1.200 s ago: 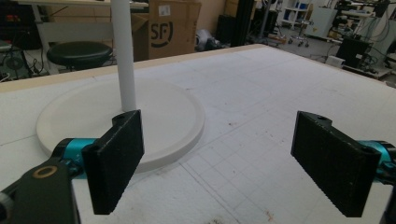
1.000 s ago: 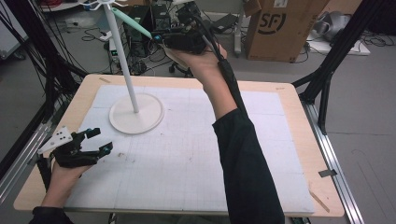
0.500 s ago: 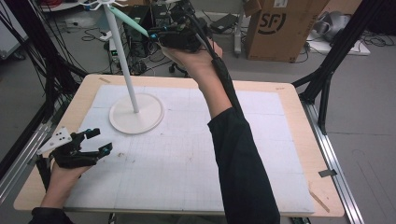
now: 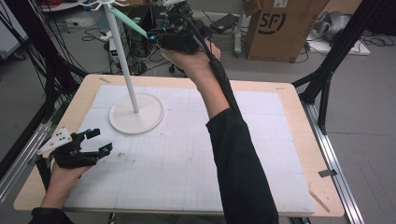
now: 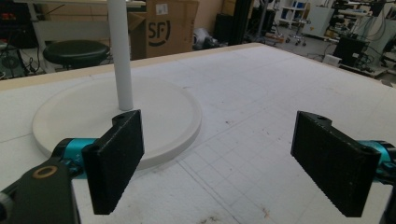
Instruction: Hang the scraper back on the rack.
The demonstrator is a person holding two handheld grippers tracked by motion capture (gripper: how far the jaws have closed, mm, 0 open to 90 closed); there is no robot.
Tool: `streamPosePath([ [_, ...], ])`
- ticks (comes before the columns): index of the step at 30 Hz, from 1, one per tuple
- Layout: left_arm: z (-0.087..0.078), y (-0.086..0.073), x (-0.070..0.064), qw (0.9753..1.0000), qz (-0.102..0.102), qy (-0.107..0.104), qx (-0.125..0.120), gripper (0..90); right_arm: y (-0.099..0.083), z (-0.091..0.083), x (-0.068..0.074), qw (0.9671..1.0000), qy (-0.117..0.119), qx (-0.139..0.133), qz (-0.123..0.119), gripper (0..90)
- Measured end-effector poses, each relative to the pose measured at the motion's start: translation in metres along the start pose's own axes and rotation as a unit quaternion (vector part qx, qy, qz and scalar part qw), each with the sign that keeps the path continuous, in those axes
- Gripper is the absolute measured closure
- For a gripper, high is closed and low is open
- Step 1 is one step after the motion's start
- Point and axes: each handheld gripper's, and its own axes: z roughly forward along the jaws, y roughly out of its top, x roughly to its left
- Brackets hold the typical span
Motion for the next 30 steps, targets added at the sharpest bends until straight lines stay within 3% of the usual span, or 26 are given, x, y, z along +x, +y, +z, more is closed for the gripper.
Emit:
streamPosePath([
  [12,-0.001,-0.001,-0.001,1.0000,0.000,-0.001,0.003,17.6,-0.010,0.018,-0.006,0.9997,-0.012,0.014,0.017,80.9],
  [18,-0.003,-0.002,0.000,1.0000,0.001,0.001,0.004,17.6,-0.016,0.032,-0.004,0.9993,-0.025,0.027,0.010,78.4],
  [24,-0.004,-0.002,0.001,1.0000,0.000,0.003,0.002,17.4,-0.032,0.029,-0.006,0.9996,-0.019,0.019,0.002,54.6],
  [30,-0.003,-0.002,0.002,1.0000,0.002,0.007,0.006,17.0,-0.071,0.001,-0.016,0.9999,-0.008,0.011,-0.001,38.0],
])
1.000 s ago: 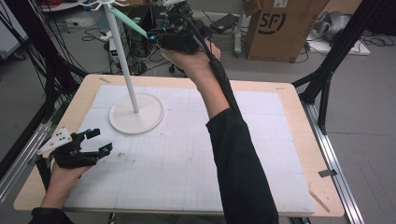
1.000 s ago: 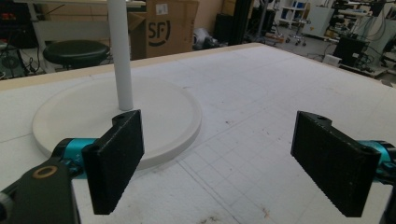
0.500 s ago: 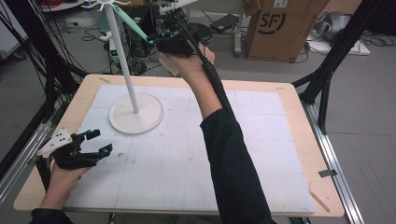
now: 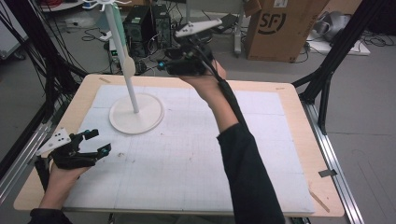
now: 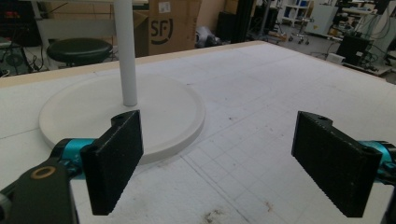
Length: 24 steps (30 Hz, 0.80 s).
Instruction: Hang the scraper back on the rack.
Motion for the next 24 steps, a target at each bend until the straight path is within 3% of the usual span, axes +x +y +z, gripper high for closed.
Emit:
streamPosePath([
  [5,0.003,-0.001,0.001,1.0000,0.002,0.002,0.007,16.5,-0.048,-0.036,-0.008,0.9999,-0.004,-0.008,0.007,29.0],
  [14,0.002,0.001,0.003,0.9999,0.004,0.010,0.009,16.2,-0.143,-0.107,-0.017,0.9979,-0.033,-0.033,0.044,20.6],
  [18,0.000,0.001,0.005,0.9998,0.006,0.016,0.010,16.1,-0.188,-0.129,-0.018,0.9972,-0.047,-0.024,0.053,18.0],
  [24,-0.004,0.001,0.008,0.9996,0.005,0.026,0.011,16.1,-0.251,-0.153,-0.018,0.9932,-0.066,-0.027,0.092,16.1],
])
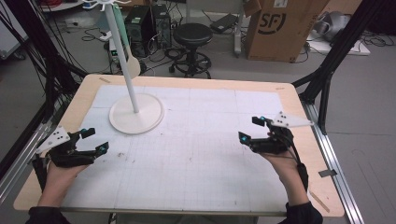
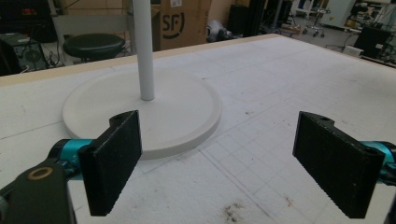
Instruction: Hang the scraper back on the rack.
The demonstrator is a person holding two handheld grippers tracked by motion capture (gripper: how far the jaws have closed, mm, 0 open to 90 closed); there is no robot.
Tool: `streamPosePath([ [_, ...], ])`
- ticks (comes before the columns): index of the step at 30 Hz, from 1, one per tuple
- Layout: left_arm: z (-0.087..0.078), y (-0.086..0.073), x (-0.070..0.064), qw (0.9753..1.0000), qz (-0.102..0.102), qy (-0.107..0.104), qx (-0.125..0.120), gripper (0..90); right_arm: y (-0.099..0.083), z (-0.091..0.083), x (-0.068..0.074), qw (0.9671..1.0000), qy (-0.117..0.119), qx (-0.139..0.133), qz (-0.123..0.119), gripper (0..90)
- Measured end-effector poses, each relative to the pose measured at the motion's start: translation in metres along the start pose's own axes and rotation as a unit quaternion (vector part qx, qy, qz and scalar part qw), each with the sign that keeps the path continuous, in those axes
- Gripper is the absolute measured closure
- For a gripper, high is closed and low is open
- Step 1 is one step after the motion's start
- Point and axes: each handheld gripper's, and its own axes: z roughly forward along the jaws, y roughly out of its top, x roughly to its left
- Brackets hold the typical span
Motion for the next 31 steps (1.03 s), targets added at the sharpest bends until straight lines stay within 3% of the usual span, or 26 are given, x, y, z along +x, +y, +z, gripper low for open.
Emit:
streamPosePath([
  [3,0.000,0.000,0.001,1.0000,0.002,0.002,0.001,16.1,-0.024,-0.008,-0.005,0.9998,-0.014,0.001,0.017,15.9],
  [5,0.000,0.000,0.001,1.0000,0.004,0.003,0.001,16.1,-0.036,-0.013,-0.008,0.9995,-0.027,0.007,0.016,15.9],
  [7,0.001,-0.001,0.001,1.0000,0.007,0.005,0.004,16.1,-0.043,-0.018,-0.010,0.9989,-0.043,0.017,0.009,15.9],
  [14,0.006,-0.003,0.002,0.9998,0.013,0.011,0.013,16.1,-0.064,-0.031,-0.026,0.9967,-0.070,0.022,0.034,15.2],
  [21,0.008,-0.004,0.001,0.9997,0.014,0.012,0.017,16.0,-0.070,-0.035,-0.031,0.9958,-0.075,0.019,0.048,14.9],
  [31,0.007,-0.004,0.002,0.9998,0.012,0.012,0.014,16.0,-0.069,-0.035,-0.032,0.9960,-0.075,0.015,0.046,14.7],
])
